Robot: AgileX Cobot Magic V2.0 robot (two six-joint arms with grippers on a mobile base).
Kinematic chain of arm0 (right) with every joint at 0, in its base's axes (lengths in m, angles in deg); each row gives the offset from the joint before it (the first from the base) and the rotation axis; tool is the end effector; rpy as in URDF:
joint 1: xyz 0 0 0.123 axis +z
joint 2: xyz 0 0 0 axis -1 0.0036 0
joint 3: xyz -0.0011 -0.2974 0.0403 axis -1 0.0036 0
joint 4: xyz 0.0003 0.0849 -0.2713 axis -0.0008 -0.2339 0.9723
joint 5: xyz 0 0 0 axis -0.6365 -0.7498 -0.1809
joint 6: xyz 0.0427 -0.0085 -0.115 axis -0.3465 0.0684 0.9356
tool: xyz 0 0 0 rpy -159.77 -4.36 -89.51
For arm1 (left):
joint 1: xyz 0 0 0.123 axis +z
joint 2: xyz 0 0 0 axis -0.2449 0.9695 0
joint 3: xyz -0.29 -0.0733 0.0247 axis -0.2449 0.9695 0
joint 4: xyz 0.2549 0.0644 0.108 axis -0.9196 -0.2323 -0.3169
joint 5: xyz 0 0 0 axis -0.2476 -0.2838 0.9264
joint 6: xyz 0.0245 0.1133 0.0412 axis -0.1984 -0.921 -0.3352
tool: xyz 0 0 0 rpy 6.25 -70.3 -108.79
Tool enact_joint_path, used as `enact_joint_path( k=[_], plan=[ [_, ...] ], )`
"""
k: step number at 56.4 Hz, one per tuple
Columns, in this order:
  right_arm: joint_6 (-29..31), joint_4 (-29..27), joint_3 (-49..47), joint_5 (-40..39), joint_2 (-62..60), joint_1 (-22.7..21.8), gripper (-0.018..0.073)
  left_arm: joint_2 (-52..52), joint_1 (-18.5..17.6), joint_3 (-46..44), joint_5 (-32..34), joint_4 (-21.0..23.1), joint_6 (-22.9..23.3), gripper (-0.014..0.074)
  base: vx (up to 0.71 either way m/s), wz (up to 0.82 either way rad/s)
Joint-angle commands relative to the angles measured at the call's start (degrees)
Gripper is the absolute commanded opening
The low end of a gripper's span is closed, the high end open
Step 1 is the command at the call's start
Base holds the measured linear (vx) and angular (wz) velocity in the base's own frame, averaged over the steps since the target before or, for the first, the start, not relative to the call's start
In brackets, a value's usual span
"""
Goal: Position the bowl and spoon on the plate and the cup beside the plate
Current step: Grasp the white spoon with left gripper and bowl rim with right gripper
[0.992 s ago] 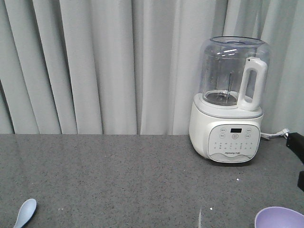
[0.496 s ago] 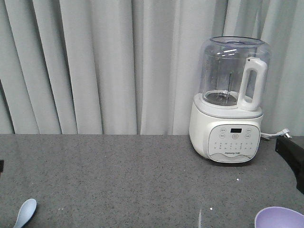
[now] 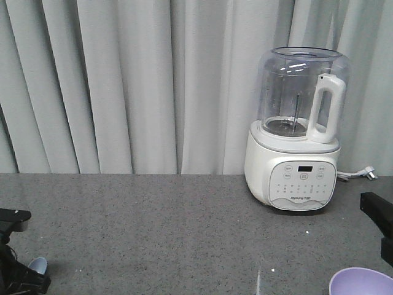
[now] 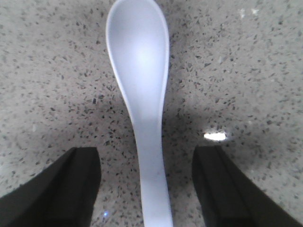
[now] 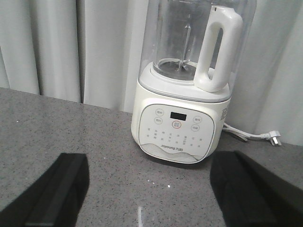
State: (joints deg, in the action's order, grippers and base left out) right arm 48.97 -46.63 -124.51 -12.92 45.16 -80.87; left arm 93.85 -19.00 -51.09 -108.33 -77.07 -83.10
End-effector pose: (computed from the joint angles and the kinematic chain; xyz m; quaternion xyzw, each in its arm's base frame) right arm 0.2196 0.0324 0.3724 -0.0958 0.7645 0.0091 0.6373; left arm 0.3461 -0.0301 0.2030 0.0509 0.9874 -0.0085 0.1495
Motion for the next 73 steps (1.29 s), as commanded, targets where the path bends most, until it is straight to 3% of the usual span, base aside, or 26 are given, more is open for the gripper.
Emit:
enact_joint_path(
  k=[1,11,16,28,34,38,42,45,56,73],
  plan=[
    [0.6,0.8,-2.0,-4.4,0.0,-0.1,0.0568,-0.9,0.0,-1.8,2.2,0.6,0.5,0.0523,0.0,0.0],
    [0.6,0.9,-2.0,-4.4,0.0,-0.1,0.0568,1.2,0.0,-1.8,2.3,0.5,0.6,0.0472,0.0,0.0],
    [0.6,1.1,-2.0,-4.4,0.0,-0.1,0.0568,2.4,0.0,-1.8,2.0,0.5,1.4,0.0393,0.0,0.0],
    [0.5,1.3,-2.0,-3.2,0.0,-0.1,0.0568,2.6,-0.1,-2.0,1.8,0.5,0.2,-0.001,0.0,0.0],
    [-2.2,1.2,-2.9,2.0,-0.1,-0.2,0.0564,-0.7,-0.2,-2.0,3.8,0.6,-0.2,-0.0009,0.0,0.0],
    [-8.2,2.1,-5.9,11.9,0.9,-1.1,0.0555,-4.2,-0.2,-2.0,5.5,0.6,-0.3,-0.0008,0.0,0.0],
    [-15.4,7.5,-10.1,23.2,4.6,-5.8,0.0536,-8.6,-0.2,-2.0,7.1,0.6,-0.7,-0.0008,0.0,0.0],
    [-16.7,10.2,-12.0,26.5,7.3,-9.4,0.0519,-11.3,-0.2,-2.0,7.9,0.6,-0.7,-0.0007,0.0,0.0],
    [-14.7,9.6,-14.1,31.4,18.3,-18.0,0.0473,-19.5,-0.2,-2.0,8.7,1.7,-0.7,-0.0006,0.0,0.0],
    [-5.3,-0.6,-14.1,31.3,31.5,-18.6,0.0473,-22.0,-0.2,-2.0,8.0,2.2,-1.2,-0.0006,0.0,0.0]
  ],
)
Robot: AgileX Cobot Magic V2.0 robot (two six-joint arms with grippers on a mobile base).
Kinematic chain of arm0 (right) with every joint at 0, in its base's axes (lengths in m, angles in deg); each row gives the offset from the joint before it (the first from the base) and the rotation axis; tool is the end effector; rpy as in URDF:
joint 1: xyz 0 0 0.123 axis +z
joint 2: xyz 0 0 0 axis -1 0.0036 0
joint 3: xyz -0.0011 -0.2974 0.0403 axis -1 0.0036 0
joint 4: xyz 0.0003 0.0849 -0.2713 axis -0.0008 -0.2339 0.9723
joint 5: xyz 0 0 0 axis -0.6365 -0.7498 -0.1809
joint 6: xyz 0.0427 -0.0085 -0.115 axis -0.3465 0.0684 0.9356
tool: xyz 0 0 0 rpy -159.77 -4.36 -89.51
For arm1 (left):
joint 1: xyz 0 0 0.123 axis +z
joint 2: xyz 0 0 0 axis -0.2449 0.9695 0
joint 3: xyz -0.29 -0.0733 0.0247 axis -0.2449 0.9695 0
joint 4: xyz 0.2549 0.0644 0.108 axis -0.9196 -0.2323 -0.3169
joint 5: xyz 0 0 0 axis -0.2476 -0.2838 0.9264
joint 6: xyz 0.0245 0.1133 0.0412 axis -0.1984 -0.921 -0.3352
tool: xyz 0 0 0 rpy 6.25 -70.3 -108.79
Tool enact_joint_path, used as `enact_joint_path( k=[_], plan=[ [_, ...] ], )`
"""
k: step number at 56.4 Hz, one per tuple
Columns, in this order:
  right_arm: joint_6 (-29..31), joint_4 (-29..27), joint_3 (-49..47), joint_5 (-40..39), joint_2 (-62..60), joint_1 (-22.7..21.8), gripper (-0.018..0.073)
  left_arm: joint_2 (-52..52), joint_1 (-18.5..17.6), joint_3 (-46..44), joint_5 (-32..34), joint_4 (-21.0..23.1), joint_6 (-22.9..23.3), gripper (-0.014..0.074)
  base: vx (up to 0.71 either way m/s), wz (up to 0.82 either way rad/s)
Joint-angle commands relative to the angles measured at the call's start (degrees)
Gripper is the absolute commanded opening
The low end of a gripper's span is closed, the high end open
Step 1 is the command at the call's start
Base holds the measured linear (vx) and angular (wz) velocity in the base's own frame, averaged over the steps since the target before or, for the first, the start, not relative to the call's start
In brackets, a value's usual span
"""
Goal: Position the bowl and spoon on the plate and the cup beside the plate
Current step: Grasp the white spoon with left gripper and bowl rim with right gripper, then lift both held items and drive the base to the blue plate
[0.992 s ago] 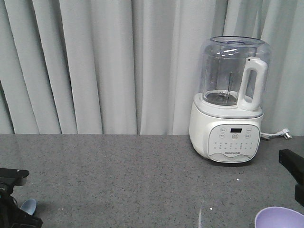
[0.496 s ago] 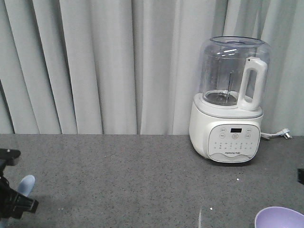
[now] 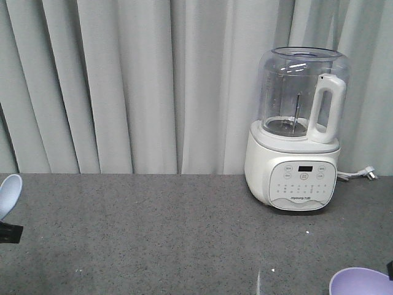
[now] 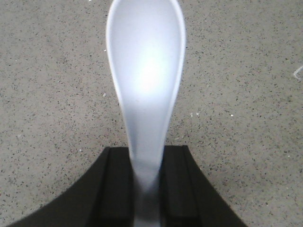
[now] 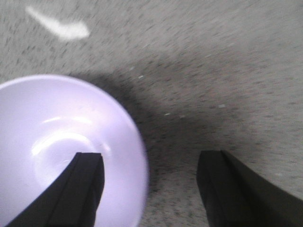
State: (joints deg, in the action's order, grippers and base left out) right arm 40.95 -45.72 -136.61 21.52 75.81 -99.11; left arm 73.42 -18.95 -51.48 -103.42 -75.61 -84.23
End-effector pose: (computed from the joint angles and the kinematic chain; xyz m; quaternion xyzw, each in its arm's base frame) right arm 0.2934 -0.0561 0.2529 0.1074 0.9674 -0.0447 0.2250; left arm 0.3050 -0.0284 0.3286 0.0517 0.9290 -0.0231 0.3656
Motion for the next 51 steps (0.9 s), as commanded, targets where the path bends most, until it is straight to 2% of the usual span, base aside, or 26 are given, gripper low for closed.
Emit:
enact_joint_path(
  k=[1,10,18,22,25,30,32,42,51],
  plan=[
    [3.0,-1.8,-2.0,-3.4,1.3,-0.4,0.0473,-1.6,-0.3,-1.6,3.1,0.8,0.0,-0.0006,0.0,0.0],
    [4.0,-2.4,-2.0,-5.7,5.9,-0.4,0.0463,-1.6,-0.3,-1.6,3.3,0.8,0.0,-0.0006,0.0,0.0],
    [5.8,-2.4,-2.0,-5.9,9.9,-0.4,0.0407,-1.6,-0.3,-1.6,3.3,0.8,0.0,-0.0006,0.0,0.0],
    [6.3,-2.4,-2.0,-5.9,11.1,-0.4,0.0328,-1.6,-0.3,-1.6,3.4,0.8,0.0,-0.0006,0.0,0.0],
    [6.8,-2.4,-2.0,-5.9,11.3,-0.4,0.0235,-1.6,-0.3,-1.6,3.4,0.8,0.0,-0.0006,0.0,0.0],
    [6.9,-1.1,-2.0,-5.1,10.6,-0.4,0.003,-1.6,-0.3,-1.6,3.2,0.8,0.0,-0.0006,0.0,0.0],
    [6.9,-0.1,-2.0,-4.9,9.9,-0.4,-0.0016,-1.6,-0.3,-1.6,3.2,0.8,0.0,-0.0006,0.0,0.0],
    [7.5,-0.2,-2.0,-6.9,2.8,0.1,-0.0013,-1.8,-0.3,-1.6,3.7,1.1,0.0,-0.0006,0.0,0.0],
    [13.2,-3.9,-1.8,-11.7,-9.0,4.0,-0.0012,-4.3,-0.3,-1.6,5.4,3.5,0.0,-0.0006,0.0,0.0]
  ],
)
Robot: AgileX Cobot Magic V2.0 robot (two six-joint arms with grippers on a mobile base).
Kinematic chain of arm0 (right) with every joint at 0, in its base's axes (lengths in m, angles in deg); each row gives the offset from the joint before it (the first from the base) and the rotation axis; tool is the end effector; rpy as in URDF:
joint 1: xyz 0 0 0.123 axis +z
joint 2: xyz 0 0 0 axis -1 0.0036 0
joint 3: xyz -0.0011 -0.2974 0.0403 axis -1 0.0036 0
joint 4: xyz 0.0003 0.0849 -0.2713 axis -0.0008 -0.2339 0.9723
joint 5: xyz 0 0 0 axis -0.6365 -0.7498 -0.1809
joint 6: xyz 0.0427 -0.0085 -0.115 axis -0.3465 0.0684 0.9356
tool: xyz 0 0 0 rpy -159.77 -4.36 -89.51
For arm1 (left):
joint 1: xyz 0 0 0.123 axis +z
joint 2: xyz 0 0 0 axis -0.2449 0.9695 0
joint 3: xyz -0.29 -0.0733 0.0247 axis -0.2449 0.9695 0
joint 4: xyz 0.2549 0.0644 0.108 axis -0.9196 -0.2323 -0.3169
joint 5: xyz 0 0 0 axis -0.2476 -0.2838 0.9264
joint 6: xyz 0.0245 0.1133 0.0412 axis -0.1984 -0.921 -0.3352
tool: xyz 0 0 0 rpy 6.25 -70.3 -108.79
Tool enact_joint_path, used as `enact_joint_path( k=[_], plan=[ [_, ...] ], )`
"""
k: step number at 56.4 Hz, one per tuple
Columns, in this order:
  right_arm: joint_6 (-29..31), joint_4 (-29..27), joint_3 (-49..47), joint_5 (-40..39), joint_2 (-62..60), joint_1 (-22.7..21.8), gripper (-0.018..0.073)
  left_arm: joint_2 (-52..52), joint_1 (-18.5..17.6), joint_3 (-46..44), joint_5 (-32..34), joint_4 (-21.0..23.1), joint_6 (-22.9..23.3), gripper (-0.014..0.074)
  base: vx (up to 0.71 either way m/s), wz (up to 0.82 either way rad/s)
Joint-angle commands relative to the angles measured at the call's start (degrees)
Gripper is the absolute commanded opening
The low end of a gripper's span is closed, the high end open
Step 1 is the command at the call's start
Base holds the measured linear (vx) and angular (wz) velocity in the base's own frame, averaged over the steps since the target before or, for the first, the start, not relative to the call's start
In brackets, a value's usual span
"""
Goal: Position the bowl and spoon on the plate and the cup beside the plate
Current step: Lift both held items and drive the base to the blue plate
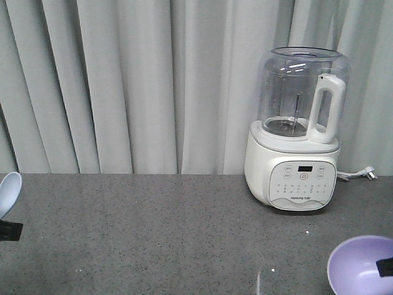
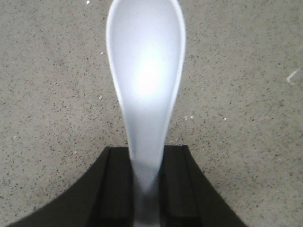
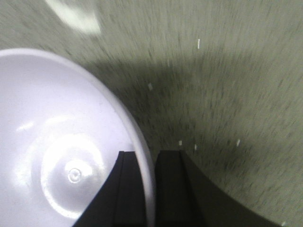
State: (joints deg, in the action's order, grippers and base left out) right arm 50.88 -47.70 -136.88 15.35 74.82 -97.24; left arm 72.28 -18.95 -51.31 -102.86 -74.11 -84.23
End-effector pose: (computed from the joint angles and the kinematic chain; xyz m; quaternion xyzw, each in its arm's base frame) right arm 0.3053 -0.0442 0.2661 0.0143 0.9570 -0.0511 0.2853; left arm 0.3013 -0.0303 0.3345 0.0460 0.9241 -0.0353 0.3777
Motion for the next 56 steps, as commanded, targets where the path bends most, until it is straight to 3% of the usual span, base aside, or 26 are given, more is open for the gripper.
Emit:
enact_joint_path(
  k=[1,10,25,36,56],
  plan=[
    [3.9,-2.6,-1.6,-5.7,-8.5,2.3,-0.0011,-3.8,-0.3,-1.7,5.1,2.1,0.0,-0.0006,0.0,0.0],
    [9.9,-7.5,-0.4,-9.8,-20.6,5.7,-0.0011,-11.0,-0.3,0.1,8.3,2.0,-0.1,-0.0006,0.0,0.0],
    [15.6,-16.5,11.4,-19.9,-40.6,6.5,-0.001,-30.7,-0.3,13.5,18.6,2.0,-0.1,-0.0006,0.0,0.0],
    [15.8,-16.4,15.8,-20.7,-47.4,6.5,-0.0009,-40.2,-0.3,20.5,24.2,2.0,-0.3,-0.0006,0.0,0.0],
    [15.7,-16.5,15.9,-21.4,-47.7,6.5,-0.0009,-41.4,-0.3,21.1,23.8,2.0,-0.3,-0.0006,0.0,0.0]
  ],
)
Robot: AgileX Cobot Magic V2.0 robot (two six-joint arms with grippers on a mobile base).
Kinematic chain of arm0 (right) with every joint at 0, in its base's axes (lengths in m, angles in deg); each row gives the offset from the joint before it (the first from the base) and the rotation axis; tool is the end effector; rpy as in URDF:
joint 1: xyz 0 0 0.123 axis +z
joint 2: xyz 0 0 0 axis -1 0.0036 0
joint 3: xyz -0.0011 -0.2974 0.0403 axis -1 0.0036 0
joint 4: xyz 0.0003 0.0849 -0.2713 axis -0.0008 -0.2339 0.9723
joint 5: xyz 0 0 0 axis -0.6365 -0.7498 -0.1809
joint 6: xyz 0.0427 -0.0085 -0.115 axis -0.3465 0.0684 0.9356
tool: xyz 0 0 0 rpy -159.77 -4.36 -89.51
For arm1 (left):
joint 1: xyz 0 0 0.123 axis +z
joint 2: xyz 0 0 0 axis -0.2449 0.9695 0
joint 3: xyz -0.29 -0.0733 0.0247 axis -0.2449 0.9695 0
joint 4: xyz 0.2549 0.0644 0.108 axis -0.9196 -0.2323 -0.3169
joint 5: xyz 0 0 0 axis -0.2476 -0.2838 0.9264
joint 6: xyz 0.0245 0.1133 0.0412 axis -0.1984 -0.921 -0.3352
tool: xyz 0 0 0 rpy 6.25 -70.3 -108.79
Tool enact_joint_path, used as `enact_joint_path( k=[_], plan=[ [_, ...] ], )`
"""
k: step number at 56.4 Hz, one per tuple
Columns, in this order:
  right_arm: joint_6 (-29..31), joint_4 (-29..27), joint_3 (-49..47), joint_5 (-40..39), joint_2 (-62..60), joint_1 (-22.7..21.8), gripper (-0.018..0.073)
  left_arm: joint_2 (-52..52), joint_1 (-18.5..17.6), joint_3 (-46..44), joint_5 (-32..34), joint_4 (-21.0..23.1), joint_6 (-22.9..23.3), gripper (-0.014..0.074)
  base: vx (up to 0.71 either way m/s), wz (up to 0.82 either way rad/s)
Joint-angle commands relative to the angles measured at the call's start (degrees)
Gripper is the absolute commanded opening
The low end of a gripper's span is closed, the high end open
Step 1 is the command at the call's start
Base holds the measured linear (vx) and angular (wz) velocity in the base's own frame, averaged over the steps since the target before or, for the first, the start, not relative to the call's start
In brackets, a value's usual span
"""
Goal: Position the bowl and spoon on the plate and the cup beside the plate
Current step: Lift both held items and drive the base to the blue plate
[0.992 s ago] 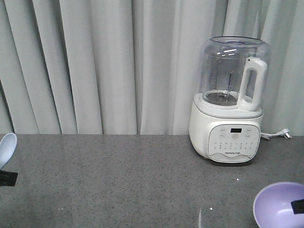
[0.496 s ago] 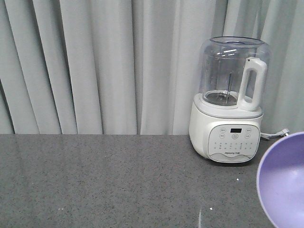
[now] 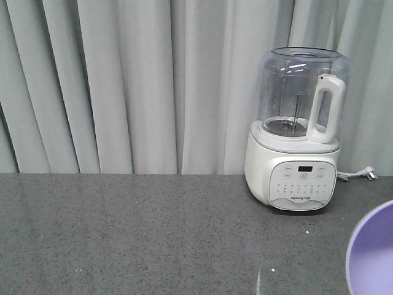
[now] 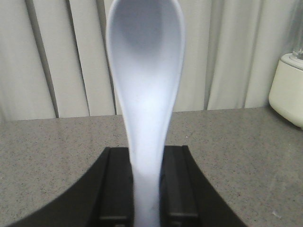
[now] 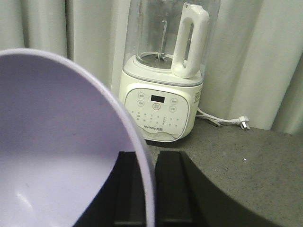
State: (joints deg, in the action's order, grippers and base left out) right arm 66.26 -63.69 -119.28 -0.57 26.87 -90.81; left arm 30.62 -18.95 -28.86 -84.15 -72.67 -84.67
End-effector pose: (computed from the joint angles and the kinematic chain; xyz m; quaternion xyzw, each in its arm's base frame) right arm 0.1412 0.0097 0.3692 -0.0769 0.7593 -0.0117 0.6460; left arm 0.1423 -0.0163 0.3803 0.0328 0.7512 -0.0498 0.6574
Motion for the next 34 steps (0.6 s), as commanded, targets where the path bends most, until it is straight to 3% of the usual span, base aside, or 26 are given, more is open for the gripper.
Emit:
enact_joint_path(
  k=[1,34],
  plan=[
    [0.4,-0.5,-1.7,-5.5,0.3,0.1,-0.0009,0.2,-0.3,-1.3,5.1,0.6,0.2,-0.0006,0.0,0.0],
    [0.4,-0.5,-1.7,-5.5,0.3,0.1,-0.0009,0.2,-0.3,-1.3,5.1,0.6,0.2,-0.0006,0.0,-0.01]
  ],
)
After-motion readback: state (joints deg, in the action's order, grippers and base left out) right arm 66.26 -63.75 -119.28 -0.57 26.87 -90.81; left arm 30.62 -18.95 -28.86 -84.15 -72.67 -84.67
